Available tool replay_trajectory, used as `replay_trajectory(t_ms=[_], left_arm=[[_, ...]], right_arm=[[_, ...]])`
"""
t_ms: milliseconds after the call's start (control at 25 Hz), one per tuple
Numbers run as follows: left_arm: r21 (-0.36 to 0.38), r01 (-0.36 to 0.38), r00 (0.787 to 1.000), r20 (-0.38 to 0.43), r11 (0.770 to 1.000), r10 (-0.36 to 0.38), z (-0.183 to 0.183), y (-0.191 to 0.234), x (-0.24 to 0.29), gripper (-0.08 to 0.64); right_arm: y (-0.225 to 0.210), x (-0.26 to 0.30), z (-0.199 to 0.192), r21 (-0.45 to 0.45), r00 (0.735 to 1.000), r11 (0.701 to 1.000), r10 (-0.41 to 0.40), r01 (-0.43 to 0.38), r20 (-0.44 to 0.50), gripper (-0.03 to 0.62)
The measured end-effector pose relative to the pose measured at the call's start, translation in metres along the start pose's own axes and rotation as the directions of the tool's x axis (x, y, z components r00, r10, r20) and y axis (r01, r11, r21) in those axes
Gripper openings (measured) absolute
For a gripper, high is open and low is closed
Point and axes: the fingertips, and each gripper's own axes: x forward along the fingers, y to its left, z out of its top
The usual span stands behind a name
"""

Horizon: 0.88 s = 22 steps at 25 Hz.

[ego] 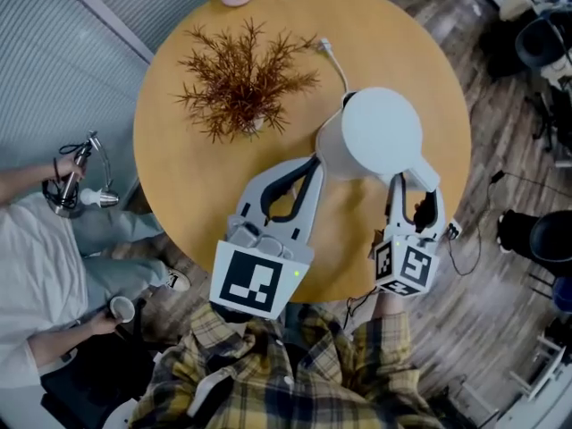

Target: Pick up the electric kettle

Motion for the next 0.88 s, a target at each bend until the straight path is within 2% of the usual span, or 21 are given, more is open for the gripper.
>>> replay_trajectory(t_ms=[240,880], left_arm=[[0.015,0.007,1.0,-0.016,1.0,-0.006,-0.007,0.0,0.008,0.002],[-0.002,0.002,0.999,-0.038,1.0,-0.002,-0.019,0.008,0.018,0.002]], right_arm=[[-0.007,0.006,-0.011,0.001,0.999,1.0,-0.031,0.031,-0.016,0.282],[-0.024,0.034,-0.013,0.024,0.995,0.995,-0.101,0.1,0.005,0.274]])
